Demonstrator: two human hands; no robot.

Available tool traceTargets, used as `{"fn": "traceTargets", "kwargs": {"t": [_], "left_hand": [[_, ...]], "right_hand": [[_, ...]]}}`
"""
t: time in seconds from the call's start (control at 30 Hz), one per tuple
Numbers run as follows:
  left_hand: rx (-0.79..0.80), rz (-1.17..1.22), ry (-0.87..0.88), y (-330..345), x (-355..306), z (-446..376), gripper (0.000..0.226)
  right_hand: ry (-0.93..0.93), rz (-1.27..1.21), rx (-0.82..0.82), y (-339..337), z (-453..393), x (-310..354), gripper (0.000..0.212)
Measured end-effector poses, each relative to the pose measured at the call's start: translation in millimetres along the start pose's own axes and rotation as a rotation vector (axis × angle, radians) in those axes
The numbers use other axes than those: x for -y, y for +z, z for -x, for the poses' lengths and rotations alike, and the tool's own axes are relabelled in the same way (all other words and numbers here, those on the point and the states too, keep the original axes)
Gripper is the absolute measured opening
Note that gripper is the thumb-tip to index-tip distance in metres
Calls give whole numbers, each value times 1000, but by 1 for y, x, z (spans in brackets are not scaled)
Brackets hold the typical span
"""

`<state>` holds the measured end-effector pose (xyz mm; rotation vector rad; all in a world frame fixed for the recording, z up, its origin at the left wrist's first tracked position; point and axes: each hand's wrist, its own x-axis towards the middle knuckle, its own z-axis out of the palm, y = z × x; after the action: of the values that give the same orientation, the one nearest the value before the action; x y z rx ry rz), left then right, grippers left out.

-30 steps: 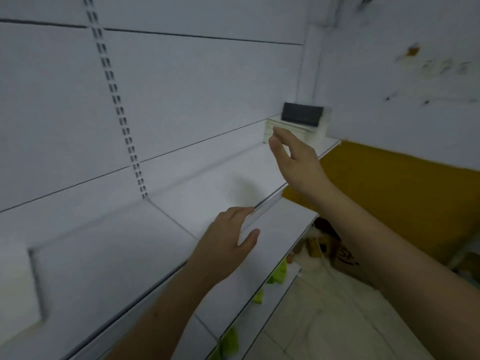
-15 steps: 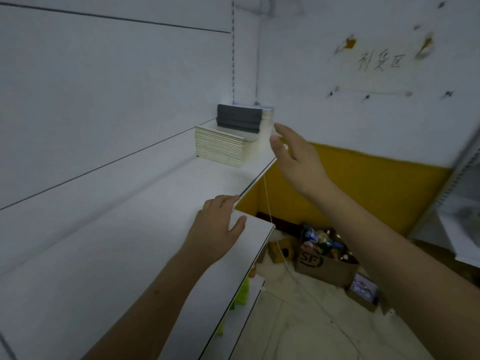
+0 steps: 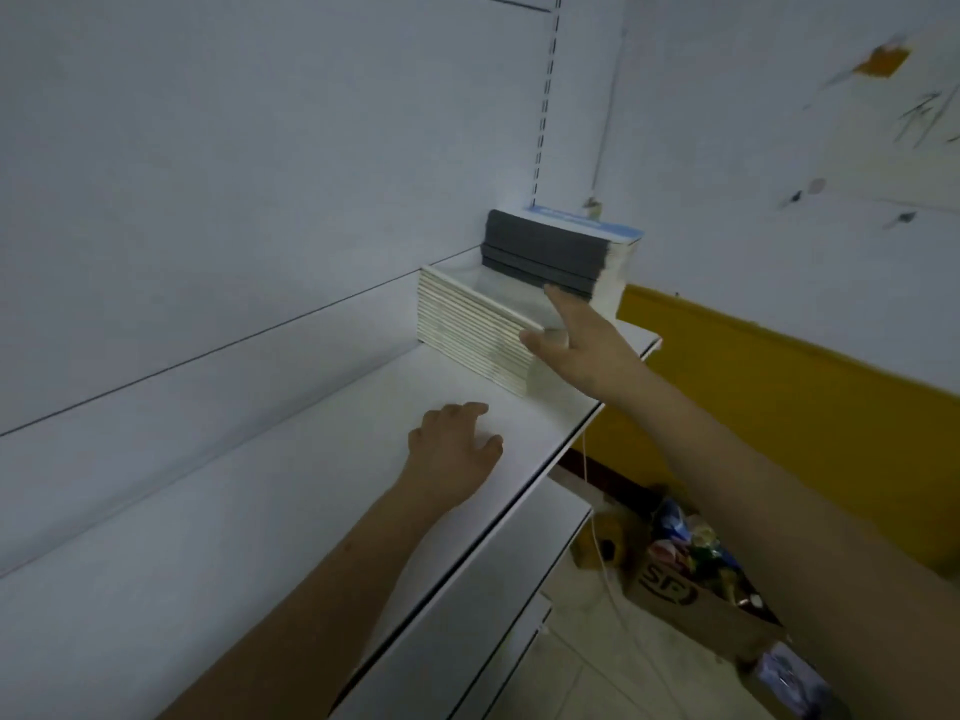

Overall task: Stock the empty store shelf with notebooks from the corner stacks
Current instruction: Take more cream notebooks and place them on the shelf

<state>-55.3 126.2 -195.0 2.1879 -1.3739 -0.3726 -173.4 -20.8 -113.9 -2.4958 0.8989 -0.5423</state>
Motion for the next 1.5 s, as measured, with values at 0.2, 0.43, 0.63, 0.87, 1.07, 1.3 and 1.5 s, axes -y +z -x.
{"fn": "traceTargets", "kwargs": {"t": [0.2, 0.43, 0.63, 0.87, 1.07, 1.3, 1.5], "left_hand": [[-90, 782, -240, -18, -13, -32, 35], [-291, 1748, -273, -33, -32, -49, 40], [-352, 1650, -294, -35, -4, -22, 45], [-419, 1671, -388, -19, 0, -2, 41], [-444, 1719, -391, -20, -3, -4, 43], [-437, 1774, -337, -18, 2, -3, 49], [-526, 1709, -324, -14, 13, -3, 56]], "right_hand": [[-115, -64, -164, 39, -27, -30, 40], [-644, -74, -56, 56, 13, -9, 56], [-383, 2, -180, 31, -38, -34, 66], [-207, -258, -74, 48, -45, -50, 45], [-255, -474, -176, 46, -17, -23, 43], [-640, -200, 33, 79, 44, 18, 62], [-367, -270, -264, 43, -13, -10, 51]]}}
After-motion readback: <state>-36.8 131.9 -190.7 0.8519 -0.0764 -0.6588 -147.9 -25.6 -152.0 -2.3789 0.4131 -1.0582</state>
